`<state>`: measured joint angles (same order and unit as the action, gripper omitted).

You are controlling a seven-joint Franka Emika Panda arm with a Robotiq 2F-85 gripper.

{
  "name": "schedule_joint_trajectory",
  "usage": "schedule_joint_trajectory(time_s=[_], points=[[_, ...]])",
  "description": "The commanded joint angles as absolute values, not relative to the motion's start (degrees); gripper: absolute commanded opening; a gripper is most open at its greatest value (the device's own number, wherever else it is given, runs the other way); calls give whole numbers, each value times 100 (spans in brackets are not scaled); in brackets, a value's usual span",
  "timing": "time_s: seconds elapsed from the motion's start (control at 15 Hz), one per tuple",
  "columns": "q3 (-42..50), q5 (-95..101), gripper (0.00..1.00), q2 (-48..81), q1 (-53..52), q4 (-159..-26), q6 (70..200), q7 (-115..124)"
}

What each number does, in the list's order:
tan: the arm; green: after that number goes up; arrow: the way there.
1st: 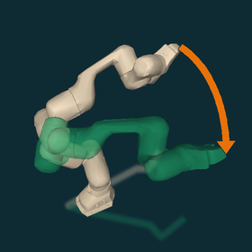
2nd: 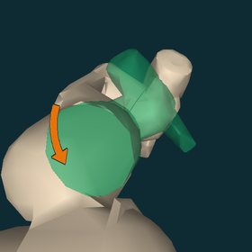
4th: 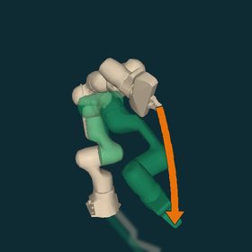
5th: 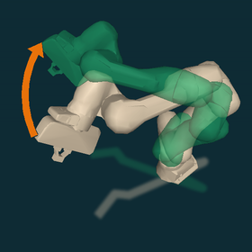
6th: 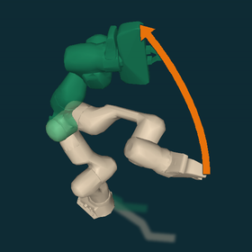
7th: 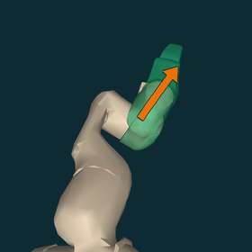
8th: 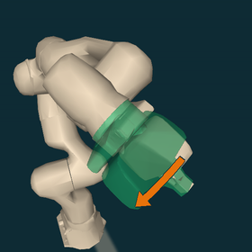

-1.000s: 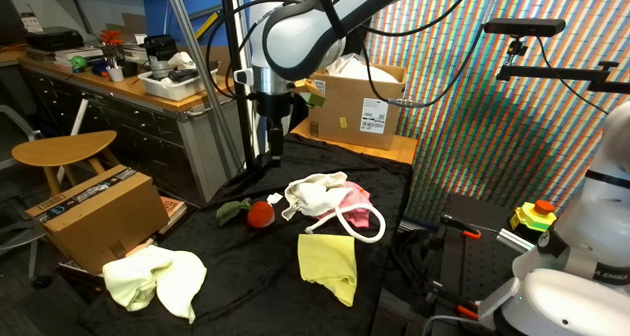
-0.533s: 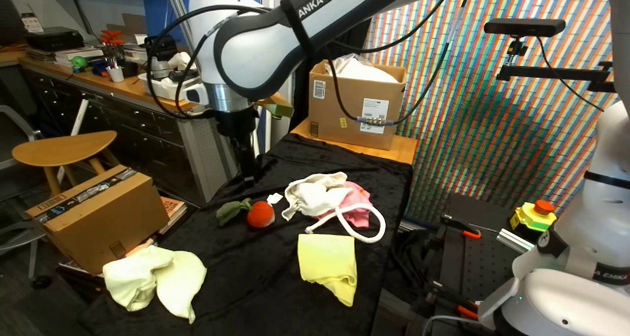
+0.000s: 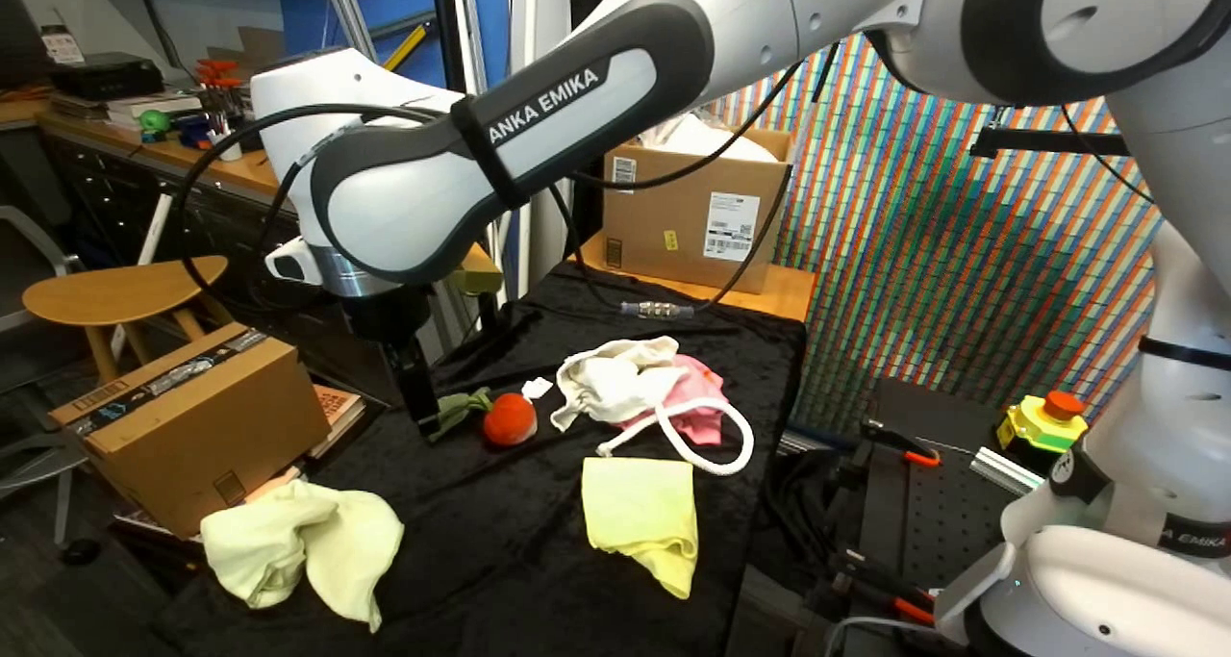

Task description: Pile all the objects closer to you

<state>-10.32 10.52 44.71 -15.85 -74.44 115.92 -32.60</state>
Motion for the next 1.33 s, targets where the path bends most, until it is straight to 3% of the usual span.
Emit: schedule_joint_trajectory(time_s=[0.0,0.73,1.27], points=[[-1078,1044,100,5054,-1665,-6676,11659,-2919],[-1039,1044,100,5545,-1668,-6464,11830,-2504],[-1004,904,100,6306,-1801,-5923,12967,-1848]])
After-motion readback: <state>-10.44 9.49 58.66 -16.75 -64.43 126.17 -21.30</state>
